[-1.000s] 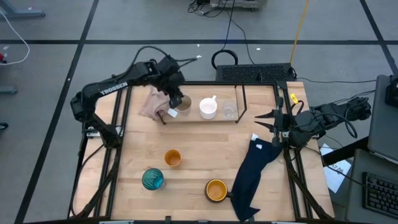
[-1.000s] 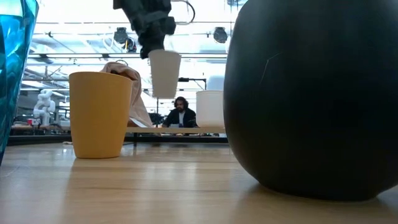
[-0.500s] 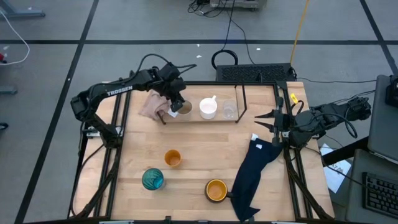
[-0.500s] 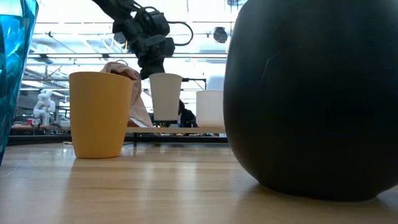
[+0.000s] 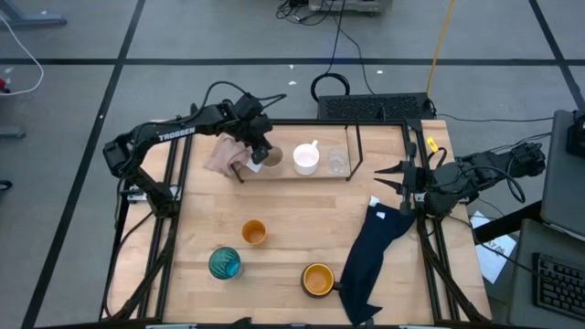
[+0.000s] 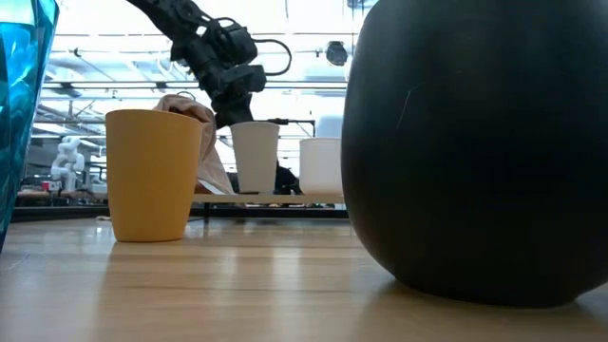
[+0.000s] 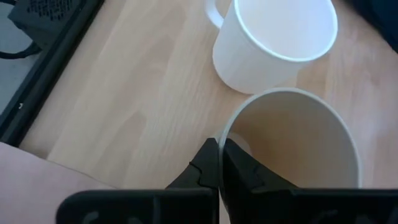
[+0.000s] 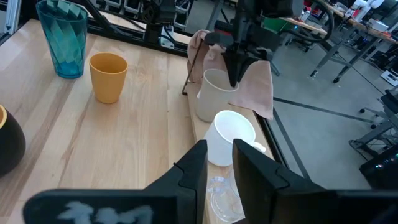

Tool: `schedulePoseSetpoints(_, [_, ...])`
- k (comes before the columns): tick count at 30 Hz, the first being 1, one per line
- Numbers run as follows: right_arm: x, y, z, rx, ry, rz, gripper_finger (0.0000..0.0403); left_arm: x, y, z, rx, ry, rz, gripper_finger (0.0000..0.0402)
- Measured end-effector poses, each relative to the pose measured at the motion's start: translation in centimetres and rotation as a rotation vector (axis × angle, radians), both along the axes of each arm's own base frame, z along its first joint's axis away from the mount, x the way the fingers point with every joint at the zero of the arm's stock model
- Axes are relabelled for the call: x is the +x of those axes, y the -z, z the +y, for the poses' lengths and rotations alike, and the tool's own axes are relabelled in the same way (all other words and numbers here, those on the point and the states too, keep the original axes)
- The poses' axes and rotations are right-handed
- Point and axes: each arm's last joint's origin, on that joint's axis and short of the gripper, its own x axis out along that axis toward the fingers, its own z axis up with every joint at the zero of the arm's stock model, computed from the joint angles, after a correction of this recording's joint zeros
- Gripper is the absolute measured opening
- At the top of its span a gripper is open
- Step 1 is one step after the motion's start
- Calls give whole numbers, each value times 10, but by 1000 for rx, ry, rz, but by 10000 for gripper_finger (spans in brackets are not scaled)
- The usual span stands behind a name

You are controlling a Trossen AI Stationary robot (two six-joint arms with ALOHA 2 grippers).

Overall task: Stack small to large cups/mugs on shelf
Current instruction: Put the light brown cup on the shelf

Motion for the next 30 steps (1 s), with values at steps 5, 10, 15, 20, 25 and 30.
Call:
schedulePoseSetpoints(5, [0,0,0,0,0,0,68,1,-1,1,6,-5,-10,12])
schedulePoseSetpoints(10, [0,-1,0,3,0,-8,68,1,-1,1,12,-14,-15,23])
schedulePoseSetpoints(15, [0,-1,0,3,0,-7,68,1,-1,1,-1,-30,-14,21])
schedulePoseSetpoints(20, [0,-1,0,3,0,-7,68,1,-1,1,-5,-34,-13,18])
schedulePoseSetpoints(25, [0,-1,0,10,3,-9,68,1,-1,1,-12,-41,-13,36])
schedulePoseSetpoints(30, [1,-1,0,10,3,-8,68,1,-1,1,-9,-49,-10,56])
